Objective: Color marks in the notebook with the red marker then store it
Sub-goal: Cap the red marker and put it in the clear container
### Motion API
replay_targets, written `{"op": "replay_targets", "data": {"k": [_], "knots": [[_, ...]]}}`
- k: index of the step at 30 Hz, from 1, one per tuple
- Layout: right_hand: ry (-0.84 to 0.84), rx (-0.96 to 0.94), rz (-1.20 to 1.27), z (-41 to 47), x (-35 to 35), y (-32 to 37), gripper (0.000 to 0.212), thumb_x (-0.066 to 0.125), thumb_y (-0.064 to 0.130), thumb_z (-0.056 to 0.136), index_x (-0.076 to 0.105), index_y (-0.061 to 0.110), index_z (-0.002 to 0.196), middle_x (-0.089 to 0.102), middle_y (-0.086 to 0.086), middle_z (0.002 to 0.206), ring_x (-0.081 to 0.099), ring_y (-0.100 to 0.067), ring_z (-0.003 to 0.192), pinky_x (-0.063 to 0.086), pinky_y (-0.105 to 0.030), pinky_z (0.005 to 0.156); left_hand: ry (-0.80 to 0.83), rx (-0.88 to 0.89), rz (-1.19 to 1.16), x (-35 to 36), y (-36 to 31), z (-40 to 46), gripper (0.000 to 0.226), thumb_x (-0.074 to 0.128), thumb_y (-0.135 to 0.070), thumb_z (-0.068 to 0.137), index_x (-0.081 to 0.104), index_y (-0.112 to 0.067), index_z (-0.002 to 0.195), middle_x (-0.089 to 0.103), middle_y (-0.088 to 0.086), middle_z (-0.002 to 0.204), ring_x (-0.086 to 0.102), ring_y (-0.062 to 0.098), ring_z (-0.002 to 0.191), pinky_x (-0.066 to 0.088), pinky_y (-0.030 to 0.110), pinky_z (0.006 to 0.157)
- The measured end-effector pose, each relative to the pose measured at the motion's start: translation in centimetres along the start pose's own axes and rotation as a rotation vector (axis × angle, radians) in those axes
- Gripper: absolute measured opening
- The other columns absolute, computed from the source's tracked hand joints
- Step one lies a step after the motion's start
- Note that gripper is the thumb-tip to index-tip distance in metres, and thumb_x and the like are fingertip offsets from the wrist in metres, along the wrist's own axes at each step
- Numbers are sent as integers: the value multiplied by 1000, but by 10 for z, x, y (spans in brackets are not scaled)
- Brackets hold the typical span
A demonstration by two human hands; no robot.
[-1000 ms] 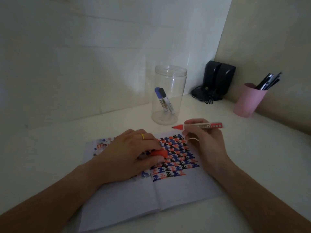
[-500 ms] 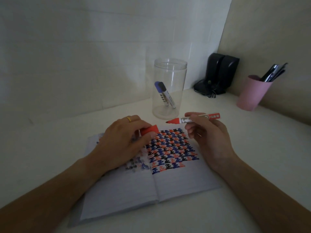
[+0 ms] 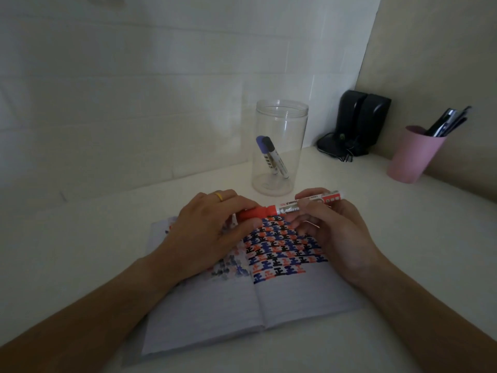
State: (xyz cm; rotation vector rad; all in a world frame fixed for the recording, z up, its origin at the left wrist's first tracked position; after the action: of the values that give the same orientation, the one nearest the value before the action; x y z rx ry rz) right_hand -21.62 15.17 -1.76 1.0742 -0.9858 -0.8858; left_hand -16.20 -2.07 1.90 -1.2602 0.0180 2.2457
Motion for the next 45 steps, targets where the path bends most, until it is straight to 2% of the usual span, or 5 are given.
{"op": "replay_targets", "data": {"k": [4,12,34,40,45], "knots": [[25,-7,-41,-1,2,0,26,75,19,79,74,3,100,76,-15,84,69,-22,75,55,-27,66,-10,15,8,-1,-2,-1,37,46,-53,96,64,-27,116,67,-12,100,45,-4,83,32,11,80],[-47,9,74,-6,-2,5,46,79,7,72,66,9,116,81,-15,94,78,-28,90,64,-32,79,-43,86,0,-7,-16,-1,40,44,-51,98,68,-21,110,68,-10,90,41,-2,73,30,9,74],[24,-66,45,-9,15,31,49,70,2,81,60,9,129,79,-24,104,76,-37,100,63,-34,79,-40,63,-160,-12,-22,9,37,38,-43,101,63,-16,97,67,-3,84,58,9,68,41,17,64],[28,-45,205,-12,25,46,63,58,-2,92,52,34,143,76,-24,111,75,-34,103,62,-34,83,-82,121,-81,-32,-34,16,43,33,-51,101,64,-21,99,58,-15,85,47,1,70,32,10,66],[-250,37,113,-7,-8,25,62,70,11,88,50,27,144,80,-16,98,77,-18,73,62,-25,65,-75,189,66,-37,-35,11,55,21,-50,104,67,-20,98,69,-6,89,51,7,73,33,25,71]]}}
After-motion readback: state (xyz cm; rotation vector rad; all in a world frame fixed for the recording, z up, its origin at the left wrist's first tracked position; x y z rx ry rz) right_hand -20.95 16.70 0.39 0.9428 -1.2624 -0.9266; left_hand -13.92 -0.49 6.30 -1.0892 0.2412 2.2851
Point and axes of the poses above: each hand's wrist, its own z-axis towards the middle knuckle, its own x-axis out of the palm, y = z × x, the point moved 10 cm from there along z, towards the middle knuckle
